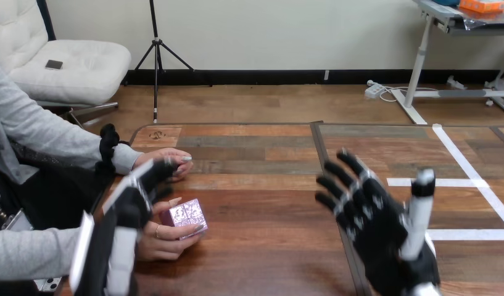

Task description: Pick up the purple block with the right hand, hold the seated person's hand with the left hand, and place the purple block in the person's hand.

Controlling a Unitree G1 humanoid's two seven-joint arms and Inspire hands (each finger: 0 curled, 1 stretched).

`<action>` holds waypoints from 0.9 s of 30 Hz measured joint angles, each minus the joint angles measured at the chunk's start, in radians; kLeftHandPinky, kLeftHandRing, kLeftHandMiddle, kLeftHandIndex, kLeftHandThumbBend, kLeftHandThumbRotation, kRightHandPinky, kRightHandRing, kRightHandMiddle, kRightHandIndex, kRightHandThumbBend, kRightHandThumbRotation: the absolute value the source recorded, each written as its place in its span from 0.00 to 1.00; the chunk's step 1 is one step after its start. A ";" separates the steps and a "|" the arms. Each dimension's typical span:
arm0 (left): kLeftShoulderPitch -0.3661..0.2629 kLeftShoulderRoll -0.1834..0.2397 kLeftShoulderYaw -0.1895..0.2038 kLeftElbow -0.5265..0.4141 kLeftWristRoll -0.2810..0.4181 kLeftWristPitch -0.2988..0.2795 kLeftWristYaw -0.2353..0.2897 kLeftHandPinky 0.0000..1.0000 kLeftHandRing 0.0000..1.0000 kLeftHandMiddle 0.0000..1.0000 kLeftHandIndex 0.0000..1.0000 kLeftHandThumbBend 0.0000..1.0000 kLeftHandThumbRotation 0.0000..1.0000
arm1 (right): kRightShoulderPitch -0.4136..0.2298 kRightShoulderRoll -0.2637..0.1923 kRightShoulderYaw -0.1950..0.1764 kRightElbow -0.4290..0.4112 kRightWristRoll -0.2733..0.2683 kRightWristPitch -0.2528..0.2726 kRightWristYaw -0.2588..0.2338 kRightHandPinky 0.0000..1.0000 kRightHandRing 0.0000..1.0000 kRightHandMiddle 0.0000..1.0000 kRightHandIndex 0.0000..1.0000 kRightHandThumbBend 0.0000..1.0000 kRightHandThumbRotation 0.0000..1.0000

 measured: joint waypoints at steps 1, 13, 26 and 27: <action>0.011 -0.003 -0.007 0.000 -0.004 0.001 -0.001 0.86 0.88 0.85 0.82 0.70 1.00 | 0.011 0.001 0.002 0.000 -0.001 -0.005 0.001 0.88 0.87 0.89 0.90 1.00 1.00; 0.072 0.004 -0.033 -0.009 -0.015 0.031 -0.012 0.89 0.88 0.88 0.86 0.63 1.00 | 0.089 -0.002 0.025 -0.003 -0.030 -0.101 0.011 0.88 0.89 0.89 0.89 1.00 1.00; 0.067 0.002 -0.034 -0.034 -0.029 0.038 -0.004 0.91 0.88 0.90 0.89 0.64 1.00 | 0.091 -0.004 0.043 -0.020 -0.037 -0.170 0.008 0.86 0.90 0.90 0.90 0.99 1.00; 0.067 0.002 -0.034 -0.036 -0.028 0.038 -0.001 0.91 0.88 0.89 0.89 0.64 1.00 | 0.091 -0.005 0.044 -0.020 -0.037 -0.172 0.008 0.86 0.90 0.90 0.90 0.99 1.00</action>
